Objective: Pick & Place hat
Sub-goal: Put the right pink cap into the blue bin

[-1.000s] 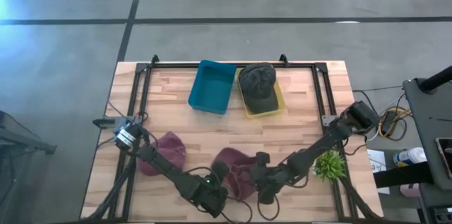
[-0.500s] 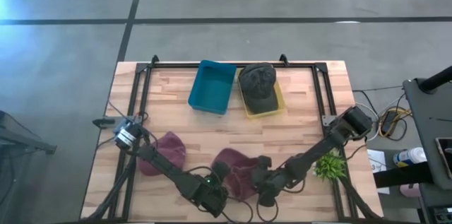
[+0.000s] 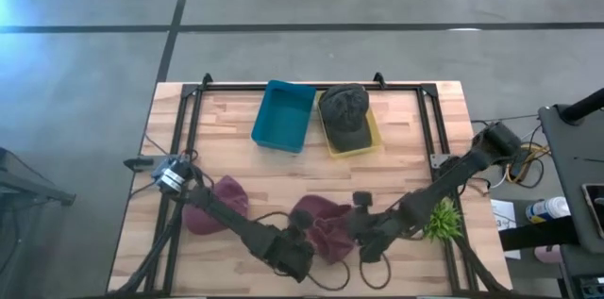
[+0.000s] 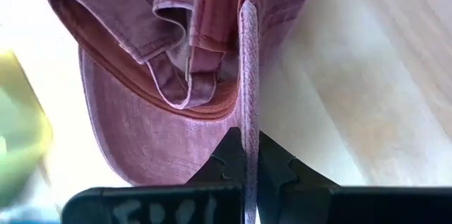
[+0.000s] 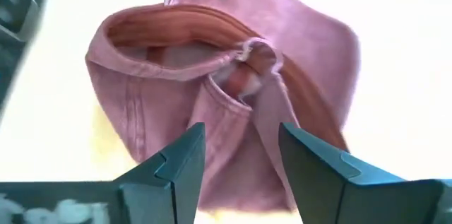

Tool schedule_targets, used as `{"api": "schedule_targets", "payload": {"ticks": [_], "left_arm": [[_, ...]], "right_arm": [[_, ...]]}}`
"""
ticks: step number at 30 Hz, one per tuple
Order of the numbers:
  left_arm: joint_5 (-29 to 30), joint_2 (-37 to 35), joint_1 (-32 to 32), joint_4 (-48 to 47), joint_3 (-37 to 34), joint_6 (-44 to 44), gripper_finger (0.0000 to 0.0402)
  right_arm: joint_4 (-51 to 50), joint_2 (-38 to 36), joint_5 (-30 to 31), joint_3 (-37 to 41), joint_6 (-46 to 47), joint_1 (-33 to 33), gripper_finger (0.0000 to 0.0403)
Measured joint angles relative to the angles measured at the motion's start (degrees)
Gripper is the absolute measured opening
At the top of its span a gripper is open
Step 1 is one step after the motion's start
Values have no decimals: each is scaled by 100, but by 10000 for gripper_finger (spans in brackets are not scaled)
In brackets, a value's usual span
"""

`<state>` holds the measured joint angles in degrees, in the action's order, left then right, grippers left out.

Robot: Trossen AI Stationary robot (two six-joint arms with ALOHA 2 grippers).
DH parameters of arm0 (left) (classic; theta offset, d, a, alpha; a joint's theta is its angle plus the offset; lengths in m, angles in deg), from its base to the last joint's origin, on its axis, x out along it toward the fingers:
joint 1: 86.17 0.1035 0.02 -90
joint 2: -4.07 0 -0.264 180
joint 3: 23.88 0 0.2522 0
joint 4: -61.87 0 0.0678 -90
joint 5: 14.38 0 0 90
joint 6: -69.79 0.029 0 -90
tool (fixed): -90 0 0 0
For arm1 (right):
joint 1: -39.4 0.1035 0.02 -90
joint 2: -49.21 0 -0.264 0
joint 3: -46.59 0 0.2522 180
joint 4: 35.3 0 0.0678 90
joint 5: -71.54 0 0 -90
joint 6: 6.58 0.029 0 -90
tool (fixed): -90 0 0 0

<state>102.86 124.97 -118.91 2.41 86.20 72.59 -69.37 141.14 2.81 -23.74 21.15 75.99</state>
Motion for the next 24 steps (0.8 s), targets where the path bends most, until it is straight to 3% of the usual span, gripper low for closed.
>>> {"api": "schedule_targets", "payload": {"ticks": [4, 9, 19, 24], "left_arm": [[-405, -134, 240, -196, 128, -1131, 5], [-447, -627, 382, -117, 37, -2284, 5], [-362, -1311, 520, 41, -202, -2800, 5], [-395, -1869, 686, 74, -405, -3107, 5]], "right_arm": [[-1052, -615, 345, -2, -308, 187, 176], [-1776, -1264, 755, 74, 185, 356, 176], [-1994, -1568, 1070, 339, -205, 545, 176], [-1984, -1574, 1332, 131, -1269, 554, 176]]}}
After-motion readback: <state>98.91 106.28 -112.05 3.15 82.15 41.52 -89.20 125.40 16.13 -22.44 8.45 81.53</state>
